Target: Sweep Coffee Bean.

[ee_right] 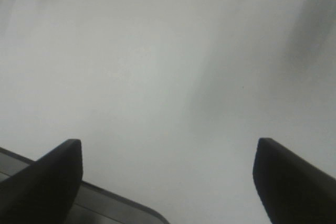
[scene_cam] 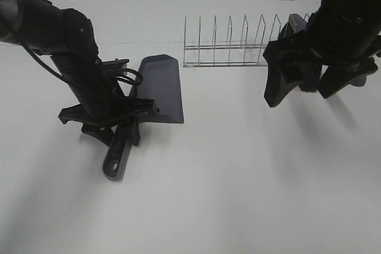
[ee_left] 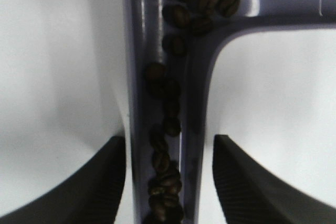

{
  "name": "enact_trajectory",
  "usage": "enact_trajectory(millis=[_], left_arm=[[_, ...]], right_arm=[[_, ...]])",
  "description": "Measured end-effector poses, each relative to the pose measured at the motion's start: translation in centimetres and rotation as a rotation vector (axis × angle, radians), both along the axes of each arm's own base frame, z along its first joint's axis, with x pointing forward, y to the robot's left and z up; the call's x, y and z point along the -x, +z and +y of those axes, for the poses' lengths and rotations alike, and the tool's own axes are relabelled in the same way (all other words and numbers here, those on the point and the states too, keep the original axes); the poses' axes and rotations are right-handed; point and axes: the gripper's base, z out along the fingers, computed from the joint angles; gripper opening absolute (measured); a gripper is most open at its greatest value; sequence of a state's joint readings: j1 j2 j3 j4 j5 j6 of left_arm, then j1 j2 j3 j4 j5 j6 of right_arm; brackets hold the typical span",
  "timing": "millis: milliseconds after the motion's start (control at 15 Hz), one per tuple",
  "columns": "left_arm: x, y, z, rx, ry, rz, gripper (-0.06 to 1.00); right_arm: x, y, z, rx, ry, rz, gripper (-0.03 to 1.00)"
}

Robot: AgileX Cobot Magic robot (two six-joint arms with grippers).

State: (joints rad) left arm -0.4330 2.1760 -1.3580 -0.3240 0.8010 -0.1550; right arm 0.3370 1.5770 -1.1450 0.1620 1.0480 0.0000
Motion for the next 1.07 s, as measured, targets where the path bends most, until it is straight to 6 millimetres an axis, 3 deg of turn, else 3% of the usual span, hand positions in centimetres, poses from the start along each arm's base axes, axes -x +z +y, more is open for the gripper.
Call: enact_trajectory(millis=[200,267,333,533,667,733,800,867,1000,1067], left_arm=[[0.2,0.3,-0.1,-0.003,-0.027,0.011,0.56],[0.6,1.1,0.2,-0.03,-0.083,0.037,0.56],[0.7,1.7,0.3,-0.035,-0.093,0.029,0.56],[1.8,8.3,1.6,-0.095,-0.17,-0.057,0.56],[3.5,13.3,3.2,-0.161,-0.173,-0.096,0.56],[4.5,15.5,4.0,-0.186,-0.165,-0.132,0.56],[6.5,18.4,5.2,-0.191,-0.157,-0.2,0.56],[7.4,19.2,5.7,-0.186,-0.153,-0.219,0.56],[11.6,20.8,7.7,-0.178,-0.15,-0.255,0.56],[13.9,20.6,8.8,-0.18,-0.15,-0.25,0.56]], right_arm=[[4.2,1.1,-0.8,-0.031,-0.008,-0.044,0.74],[7.1,2.4,-1.8,-0.057,-0.008,-0.101,0.74],[8.5,3.0,-2.3,-0.069,-0.005,-0.126,0.74],[11.7,4.8,-3.5,-0.1,0.002,-0.201,0.74],[14.7,5.8,-4.5,-0.119,0.011,-0.248,0.74],[15.2,5.8,-4.8,-0.121,0.013,-0.253,0.74],[16.8,5.4,-5.3,-0.126,0.016,-0.265,0.74],[17.3,5.2,-5.5,-0.127,0.016,-0.268,0.74],[19.0,4.1,-6.2,-0.13,0.018,-0.28,0.74],[19.8,3.4,-6.5,-0.127,0.03,-0.286,0.74]])
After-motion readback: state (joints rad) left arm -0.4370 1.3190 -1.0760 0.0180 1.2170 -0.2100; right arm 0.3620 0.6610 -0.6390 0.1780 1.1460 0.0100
